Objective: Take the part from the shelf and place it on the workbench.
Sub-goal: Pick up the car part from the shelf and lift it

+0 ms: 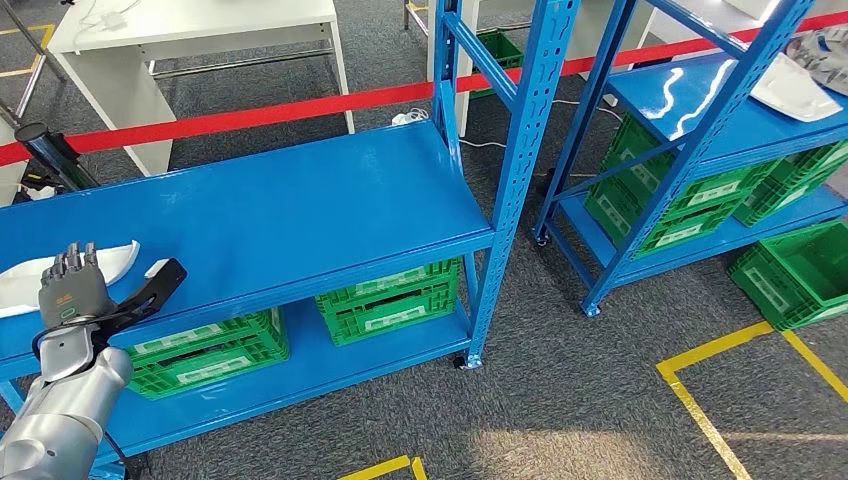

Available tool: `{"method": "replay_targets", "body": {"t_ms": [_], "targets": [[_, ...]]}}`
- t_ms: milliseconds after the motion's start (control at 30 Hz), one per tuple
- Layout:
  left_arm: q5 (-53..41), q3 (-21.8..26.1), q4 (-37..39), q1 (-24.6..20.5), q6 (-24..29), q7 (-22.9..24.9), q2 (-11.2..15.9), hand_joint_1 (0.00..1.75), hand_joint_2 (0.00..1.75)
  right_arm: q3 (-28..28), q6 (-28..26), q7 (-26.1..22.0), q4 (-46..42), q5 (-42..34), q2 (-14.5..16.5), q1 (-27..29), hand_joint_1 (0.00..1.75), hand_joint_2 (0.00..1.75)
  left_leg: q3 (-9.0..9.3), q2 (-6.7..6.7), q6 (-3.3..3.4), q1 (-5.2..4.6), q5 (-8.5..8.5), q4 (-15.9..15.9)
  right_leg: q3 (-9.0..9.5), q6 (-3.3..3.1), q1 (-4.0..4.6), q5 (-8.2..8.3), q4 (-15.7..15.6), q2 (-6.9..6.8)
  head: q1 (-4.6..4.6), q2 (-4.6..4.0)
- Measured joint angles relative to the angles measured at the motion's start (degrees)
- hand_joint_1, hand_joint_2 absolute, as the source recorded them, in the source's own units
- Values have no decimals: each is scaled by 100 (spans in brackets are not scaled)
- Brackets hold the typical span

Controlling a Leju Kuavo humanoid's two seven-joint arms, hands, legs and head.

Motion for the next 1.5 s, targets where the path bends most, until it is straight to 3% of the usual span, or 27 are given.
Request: {"method": "replay_targets", "body": {"t_ms": [733,1500], "targets": [[-25,0,36,-4,-155,-79,-48,0,175,0,2,0,0,-15,0,-1,0,0,1,0,0,0,0,0,0,0,0,0,0,0,0,0],[-37,1,16,-4,92,-123,-122,0,175,-20,5,0,0,13,0,-1,0,0,1,0,0,0,0,0,0,0,0,0,0,0,0,0]]}}
